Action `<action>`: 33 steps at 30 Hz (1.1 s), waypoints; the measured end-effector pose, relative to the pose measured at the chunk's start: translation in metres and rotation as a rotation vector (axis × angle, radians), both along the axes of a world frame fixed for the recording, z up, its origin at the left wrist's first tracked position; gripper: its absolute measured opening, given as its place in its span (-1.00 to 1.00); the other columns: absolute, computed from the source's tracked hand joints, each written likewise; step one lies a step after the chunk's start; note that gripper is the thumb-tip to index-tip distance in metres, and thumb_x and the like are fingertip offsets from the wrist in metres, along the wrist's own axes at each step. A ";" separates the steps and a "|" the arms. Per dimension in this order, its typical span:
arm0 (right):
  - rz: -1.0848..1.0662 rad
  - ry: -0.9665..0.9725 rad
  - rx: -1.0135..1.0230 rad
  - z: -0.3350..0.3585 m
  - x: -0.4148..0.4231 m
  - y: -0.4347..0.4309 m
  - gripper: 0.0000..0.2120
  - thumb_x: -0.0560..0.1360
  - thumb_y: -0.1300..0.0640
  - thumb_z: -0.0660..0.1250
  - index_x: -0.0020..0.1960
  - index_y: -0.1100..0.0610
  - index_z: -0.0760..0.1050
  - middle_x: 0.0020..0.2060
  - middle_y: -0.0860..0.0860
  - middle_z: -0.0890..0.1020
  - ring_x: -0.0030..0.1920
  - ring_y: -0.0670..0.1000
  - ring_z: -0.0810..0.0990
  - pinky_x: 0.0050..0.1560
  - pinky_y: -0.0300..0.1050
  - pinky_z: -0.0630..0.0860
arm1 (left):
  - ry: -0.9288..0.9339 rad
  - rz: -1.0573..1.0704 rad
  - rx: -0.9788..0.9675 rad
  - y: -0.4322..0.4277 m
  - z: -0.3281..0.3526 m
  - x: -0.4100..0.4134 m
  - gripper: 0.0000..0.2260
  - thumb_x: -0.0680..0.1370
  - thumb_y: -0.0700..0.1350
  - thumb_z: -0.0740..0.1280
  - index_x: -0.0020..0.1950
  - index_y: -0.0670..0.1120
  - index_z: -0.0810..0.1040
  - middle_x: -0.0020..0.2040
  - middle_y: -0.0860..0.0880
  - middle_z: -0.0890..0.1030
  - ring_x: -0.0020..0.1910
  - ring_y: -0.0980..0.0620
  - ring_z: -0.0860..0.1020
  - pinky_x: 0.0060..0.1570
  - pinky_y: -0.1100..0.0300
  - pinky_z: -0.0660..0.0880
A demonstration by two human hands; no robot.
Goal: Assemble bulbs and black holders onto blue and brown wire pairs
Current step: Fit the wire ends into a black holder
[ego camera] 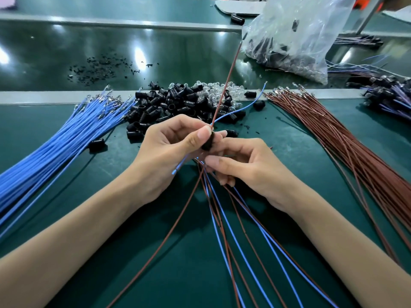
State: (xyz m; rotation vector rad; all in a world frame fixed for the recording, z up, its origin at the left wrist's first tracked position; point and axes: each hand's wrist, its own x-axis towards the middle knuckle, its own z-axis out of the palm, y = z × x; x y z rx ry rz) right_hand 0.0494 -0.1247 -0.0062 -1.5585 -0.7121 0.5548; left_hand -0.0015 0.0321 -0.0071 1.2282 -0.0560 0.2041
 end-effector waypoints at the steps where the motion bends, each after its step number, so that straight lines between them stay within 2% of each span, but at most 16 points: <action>1: -0.023 0.037 0.013 0.001 0.001 0.001 -0.90 0.47 0.11 0.37 -0.21 0.04 0.62 -0.39 -0.04 0.60 -0.45 -0.10 0.49 -0.43 -0.33 0.39 | 0.004 0.017 -0.016 0.000 0.000 0.001 -0.85 0.35 -0.15 0.36 -0.17 -0.20 0.54 -0.25 -0.10 0.69 -0.07 -0.06 0.68 -0.16 0.13 0.61; 3: -0.124 0.163 0.047 0.001 0.004 0.002 -0.78 0.46 -0.02 0.35 -0.25 0.08 0.63 -0.39 0.00 0.58 -0.47 -0.10 0.45 -0.47 -0.35 0.33 | 0.006 0.022 -0.053 0.002 0.000 0.001 -0.90 0.32 -0.12 0.41 -0.24 -0.13 0.62 -0.27 -0.09 0.69 -0.11 -0.03 0.68 -0.11 0.19 0.59; 5: -0.195 0.265 0.073 0.001 0.007 0.004 -0.71 0.44 -0.11 0.37 -0.24 0.11 0.66 -0.38 0.01 0.55 -0.46 -0.12 0.40 -0.47 -0.36 0.31 | -0.005 -0.071 -0.050 0.005 -0.002 0.000 -0.91 0.29 -0.10 0.43 -0.26 -0.08 0.65 -0.25 -0.09 0.69 -0.09 -0.03 0.68 -0.10 0.24 0.57; 7: -0.165 0.288 0.084 0.002 0.007 0.004 -0.77 0.35 -0.07 0.35 -0.23 0.06 0.68 -0.41 -0.08 0.55 -0.45 -0.18 0.41 -0.40 -0.40 0.37 | -0.033 -0.229 -0.003 0.006 -0.003 -0.004 -0.91 0.32 -0.10 0.45 -0.22 -0.07 0.65 -0.20 -0.10 0.70 -0.08 -0.02 0.68 -0.10 0.26 0.56; 9: -0.105 0.298 0.110 0.003 0.004 0.003 -0.86 0.34 0.02 0.37 -0.22 0.01 0.70 -0.40 -0.12 0.61 -0.41 -0.22 0.52 -0.31 -0.41 0.46 | -0.046 -0.323 0.066 0.005 -0.003 -0.005 -0.86 0.34 -0.04 0.49 -0.17 -0.06 0.65 -0.17 -0.09 0.70 -0.11 0.00 0.68 -0.08 0.27 0.55; 12: -0.110 0.372 0.191 0.006 0.001 0.003 -0.93 0.34 0.08 0.40 -0.22 0.04 0.65 -0.36 -0.08 0.63 -0.40 -0.17 0.56 -0.33 -0.33 0.52 | -0.034 -0.309 0.121 0.004 -0.002 -0.006 -0.82 0.34 0.02 0.51 -0.17 -0.03 0.65 -0.18 -0.05 0.70 -0.14 0.02 0.68 -0.08 0.23 0.57; 15: -0.272 0.215 0.242 0.010 0.006 0.003 -0.94 0.50 0.14 0.30 -0.14 0.09 0.49 -0.34 -0.06 0.62 -0.46 -0.13 0.53 -0.44 -0.30 0.44 | -0.005 -0.213 0.153 0.003 0.000 -0.006 -0.79 0.31 0.09 0.52 -0.18 0.00 0.66 -0.20 -0.05 0.70 -0.13 -0.04 0.68 -0.11 0.06 0.63; 18: -0.421 0.014 0.345 0.019 0.013 -0.005 -0.87 0.64 0.21 0.12 -0.08 0.11 0.32 -0.37 0.00 0.66 -0.48 -0.08 0.58 -0.47 -0.31 0.43 | 0.000 -0.113 0.131 0.002 0.000 -0.005 -0.85 0.30 -0.04 0.53 -0.20 -0.03 0.65 -0.22 -0.06 0.70 -0.18 -0.09 0.69 -0.23 0.16 0.61; 20: -0.424 -0.048 0.413 0.022 0.015 -0.010 -0.91 0.60 0.23 0.20 -0.06 0.11 0.32 -0.37 -0.01 0.66 -0.43 -0.08 0.60 -0.37 -0.30 0.48 | 0.016 -0.024 0.134 0.001 0.001 -0.003 -0.84 0.29 -0.10 0.51 -0.19 -0.10 0.61 -0.23 -0.07 0.69 -0.25 -0.08 0.69 -0.29 0.20 0.59; 23: -0.404 -0.113 0.427 0.024 0.016 -0.014 -0.84 0.44 0.29 0.33 -0.04 0.12 0.42 -0.31 -0.05 0.66 -0.32 -0.10 0.62 -0.24 -0.32 0.51 | 0.028 0.079 0.110 -0.001 -0.001 0.000 -0.78 0.27 -0.18 0.45 -0.14 -0.19 0.55 -0.24 -0.07 0.69 -0.30 -0.05 0.68 -0.28 0.21 0.59; 25: -0.393 -0.150 0.406 0.025 0.016 -0.015 -0.89 0.46 0.30 0.31 -0.08 0.13 0.45 -0.29 -0.04 0.67 -0.31 -0.08 0.64 -0.24 -0.32 0.52 | 0.016 0.103 0.134 -0.002 -0.001 0.000 -0.76 0.24 -0.21 0.46 -0.14 -0.18 0.55 -0.22 -0.07 0.69 -0.25 -0.04 0.68 -0.22 0.24 0.58; 29: -0.348 -0.162 0.363 0.026 0.013 -0.016 -0.87 0.61 0.28 0.15 -0.07 0.09 0.30 -0.25 0.03 0.70 -0.29 0.04 0.70 -0.27 -0.29 0.55 | 0.026 0.140 0.270 -0.003 -0.003 0.000 -0.71 0.20 -0.13 0.51 -0.11 -0.09 0.62 -0.12 -0.08 0.70 -0.16 -0.05 0.67 -0.07 0.19 0.61; 33: -0.337 -0.214 0.308 0.021 0.009 -0.011 -0.84 0.55 0.32 0.27 -0.03 0.10 0.36 -0.25 0.02 0.69 -0.26 0.01 0.70 -0.21 -0.28 0.55 | 0.047 0.139 0.303 -0.004 -0.005 0.000 -0.72 0.19 -0.10 0.51 -0.14 -0.12 0.64 -0.17 -0.11 0.70 -0.22 0.01 0.65 -0.08 0.21 0.58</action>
